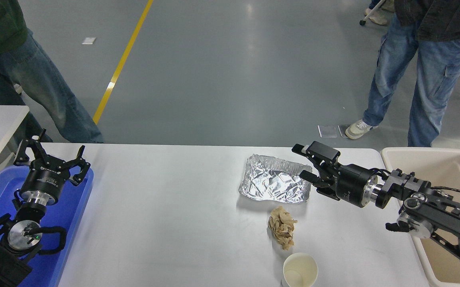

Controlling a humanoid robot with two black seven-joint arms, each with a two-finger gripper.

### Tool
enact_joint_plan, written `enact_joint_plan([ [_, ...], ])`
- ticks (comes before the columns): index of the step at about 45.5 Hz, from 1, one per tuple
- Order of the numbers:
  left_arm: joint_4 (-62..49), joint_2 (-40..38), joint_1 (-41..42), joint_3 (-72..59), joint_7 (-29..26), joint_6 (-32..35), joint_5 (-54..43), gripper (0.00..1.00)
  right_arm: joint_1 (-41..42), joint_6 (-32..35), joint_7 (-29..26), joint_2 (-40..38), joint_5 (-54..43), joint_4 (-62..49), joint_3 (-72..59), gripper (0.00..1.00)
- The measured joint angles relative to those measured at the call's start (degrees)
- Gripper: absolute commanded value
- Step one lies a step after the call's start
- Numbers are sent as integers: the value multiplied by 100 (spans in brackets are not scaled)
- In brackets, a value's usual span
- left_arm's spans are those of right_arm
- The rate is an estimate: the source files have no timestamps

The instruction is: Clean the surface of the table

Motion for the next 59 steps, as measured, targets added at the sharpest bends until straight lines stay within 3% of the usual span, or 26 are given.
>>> enact_joint_plan([
  [41,-3,0,-4,0,0,0,0,100,507,734,41,-1024,-2969,1061,-1047,100],
  [59,-1,0,0,0,0,0,0,100,527,794,303,-1192,-3267,1112,-1076,100],
])
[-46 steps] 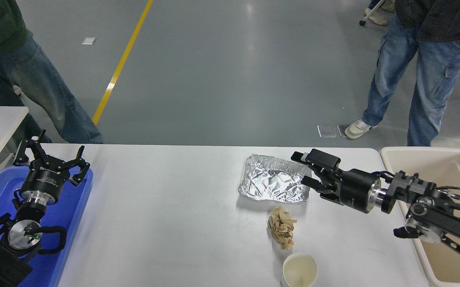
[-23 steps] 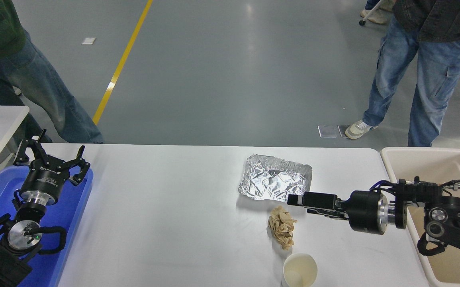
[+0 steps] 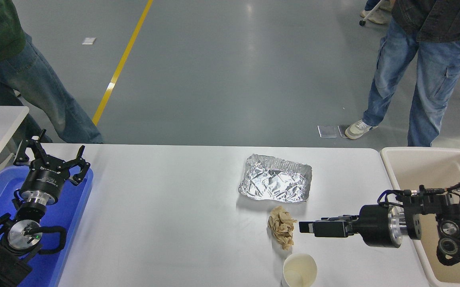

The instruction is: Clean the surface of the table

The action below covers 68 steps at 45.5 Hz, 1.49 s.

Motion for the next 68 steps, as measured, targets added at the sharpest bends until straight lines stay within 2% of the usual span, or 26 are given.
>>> enact_joint_plan([
  [12,1,0,1,0,0,0,0,100,-13,6,33,-96,146,54,24,100],
  [35,2,0,1,0,0,0,0,100,-232,-112,-15,-299,-1349,356,-61,100],
  [44,2,0,1,0,0,0,0,100,-405,-165,-631,-213,-1341,292,-56,100],
  [61,0,0,2,0,0,0,0,100,-633,-43,-1149,-141,-1124,457,-234,100],
  [68,0,0,3,0,0,0,0,100,-521,182,-1680,-57,-619,505,-324,100],
])
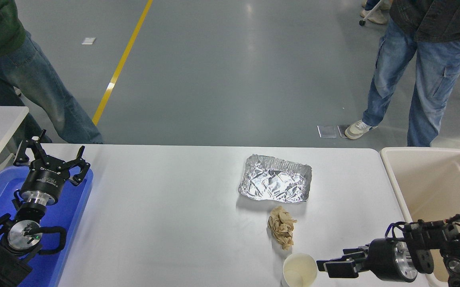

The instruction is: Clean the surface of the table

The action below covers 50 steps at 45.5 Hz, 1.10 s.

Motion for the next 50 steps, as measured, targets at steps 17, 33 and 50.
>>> enact_joint_plan([
  [17,0,0,-5,0,0,0,0,100,413,344,-621,376,856,-28,-60,100],
  [33,0,0,-4,0,0,0,0,100,692,501,-695,640,654,10,-103,100],
  [50,-1,0,-4,0,0,0,0,100,619,489,-752,810,33,-16,-202,100],
])
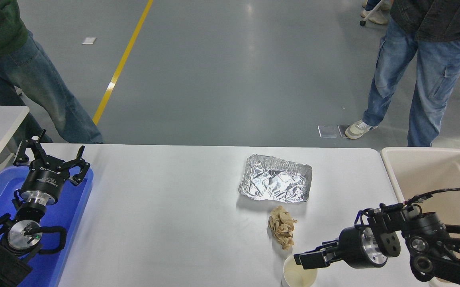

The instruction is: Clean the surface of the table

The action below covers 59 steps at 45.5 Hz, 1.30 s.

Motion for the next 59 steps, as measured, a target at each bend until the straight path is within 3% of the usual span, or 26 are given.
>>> enact_joint_plan([
  [18,-2,0,-5,0,0,0,0,100,-163,-20,41,-81,-494,-173,-169,100],
  [32,-2,0,-5,0,0,0,0,100,-207,-28,55,-24,-566,-230,-137,86],
  [35,-2,0,-1,0,0,0,0,100,-211,-29,58,11,-571,-230,-126,78],
  [43,0,0,0,0,0,0,0,100,-214,-30,90,73,-578,-231,-115,71],
  [52,1,0,1,0,0,0,0,100,-214,-31,168,104,-586,-231,-111,55],
  [56,1,0,2,0,0,0,0,100,-191,-31,216,111,-591,-231,-111,41],
  [59,0,0,2,0,0,0,0,100,-178,-31,249,115,-593,-231,-111,19],
])
